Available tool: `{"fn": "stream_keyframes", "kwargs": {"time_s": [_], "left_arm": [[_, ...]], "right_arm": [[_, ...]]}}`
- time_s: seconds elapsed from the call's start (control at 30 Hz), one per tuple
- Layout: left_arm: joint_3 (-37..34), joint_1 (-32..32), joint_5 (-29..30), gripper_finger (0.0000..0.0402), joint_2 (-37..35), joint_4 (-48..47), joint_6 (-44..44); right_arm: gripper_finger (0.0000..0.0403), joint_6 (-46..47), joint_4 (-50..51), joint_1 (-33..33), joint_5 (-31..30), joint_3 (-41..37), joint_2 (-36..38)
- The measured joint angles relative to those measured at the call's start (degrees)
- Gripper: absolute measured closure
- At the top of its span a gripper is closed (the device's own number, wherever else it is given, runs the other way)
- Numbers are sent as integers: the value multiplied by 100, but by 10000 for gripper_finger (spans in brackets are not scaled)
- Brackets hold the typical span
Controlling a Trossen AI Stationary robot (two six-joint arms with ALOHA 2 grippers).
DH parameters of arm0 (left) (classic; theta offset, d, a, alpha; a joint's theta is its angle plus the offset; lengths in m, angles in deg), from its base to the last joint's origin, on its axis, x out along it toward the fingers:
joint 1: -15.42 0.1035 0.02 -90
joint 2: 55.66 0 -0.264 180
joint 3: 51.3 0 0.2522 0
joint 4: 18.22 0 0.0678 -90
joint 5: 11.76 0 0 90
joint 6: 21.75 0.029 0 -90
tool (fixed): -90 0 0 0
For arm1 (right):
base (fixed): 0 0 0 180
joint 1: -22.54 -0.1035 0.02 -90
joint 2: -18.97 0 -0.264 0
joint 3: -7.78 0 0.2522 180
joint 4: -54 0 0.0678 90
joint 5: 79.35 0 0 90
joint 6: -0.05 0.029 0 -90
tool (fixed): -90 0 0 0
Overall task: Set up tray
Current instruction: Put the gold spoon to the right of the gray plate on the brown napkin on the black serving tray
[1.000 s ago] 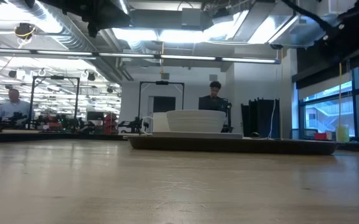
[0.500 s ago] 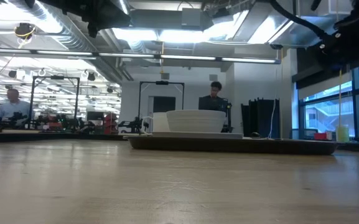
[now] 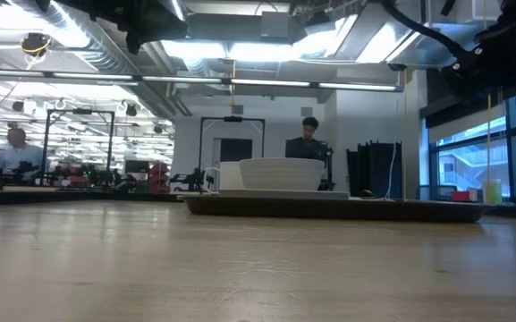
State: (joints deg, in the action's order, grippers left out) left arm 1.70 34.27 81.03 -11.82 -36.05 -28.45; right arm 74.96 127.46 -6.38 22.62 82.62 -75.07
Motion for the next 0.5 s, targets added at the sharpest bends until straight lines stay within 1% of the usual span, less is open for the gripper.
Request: {"fn": "stream_keyframes", "kwargs": {"time_s": [0.2,0.5], "left_arm": [[-2,0,0,324,2,-1,5],[-2,0,7,320,2,-1,103]], "right_arm": [[91,202,69,7,-26,0,-154],[91,-163,202,4,1,-2,-994]]}}
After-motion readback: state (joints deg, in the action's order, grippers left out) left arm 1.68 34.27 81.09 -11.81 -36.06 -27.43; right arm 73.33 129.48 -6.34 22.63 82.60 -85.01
